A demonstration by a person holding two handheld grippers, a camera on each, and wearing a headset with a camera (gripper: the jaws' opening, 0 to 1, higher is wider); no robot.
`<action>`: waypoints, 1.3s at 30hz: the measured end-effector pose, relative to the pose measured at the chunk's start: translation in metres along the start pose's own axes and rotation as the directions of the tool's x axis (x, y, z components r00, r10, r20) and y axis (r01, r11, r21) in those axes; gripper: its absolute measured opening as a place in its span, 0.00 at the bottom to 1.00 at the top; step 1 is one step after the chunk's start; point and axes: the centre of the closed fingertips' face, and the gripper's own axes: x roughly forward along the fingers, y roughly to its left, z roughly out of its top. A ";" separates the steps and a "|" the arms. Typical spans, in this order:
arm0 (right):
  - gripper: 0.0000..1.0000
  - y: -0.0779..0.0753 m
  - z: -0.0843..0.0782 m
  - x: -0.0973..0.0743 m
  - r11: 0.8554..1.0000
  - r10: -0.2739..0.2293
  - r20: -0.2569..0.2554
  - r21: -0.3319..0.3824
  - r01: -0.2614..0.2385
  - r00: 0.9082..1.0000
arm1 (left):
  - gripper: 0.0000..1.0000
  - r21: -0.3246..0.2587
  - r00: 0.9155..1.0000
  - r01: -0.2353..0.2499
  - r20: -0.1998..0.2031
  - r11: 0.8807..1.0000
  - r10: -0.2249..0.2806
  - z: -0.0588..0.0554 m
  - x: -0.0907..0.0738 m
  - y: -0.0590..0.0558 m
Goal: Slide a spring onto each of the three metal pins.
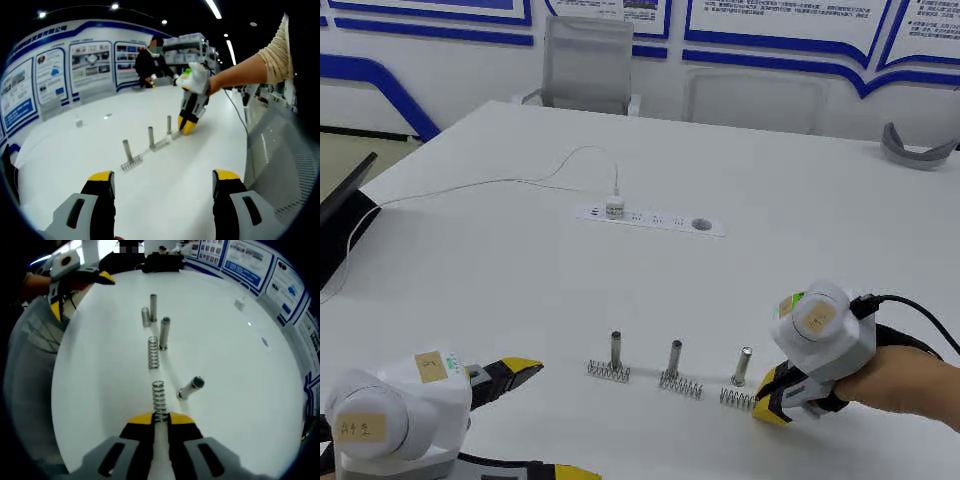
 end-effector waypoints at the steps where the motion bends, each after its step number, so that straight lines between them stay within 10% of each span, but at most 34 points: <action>1: 0.11 0.001 0.000 -0.002 1.000 0.001 0.002 0.001 -0.001 1.000 | 0.81 0.002 1.000 0.008 0.001 1.000 -0.008 0.001 0.002 -0.002; 39: 0.11 0.061 0.042 -0.038 0.993 0.033 0.062 -0.116 -0.025 0.998 | 0.45 0.171 0.962 0.268 -0.002 0.948 -0.272 0.034 0.081 -0.050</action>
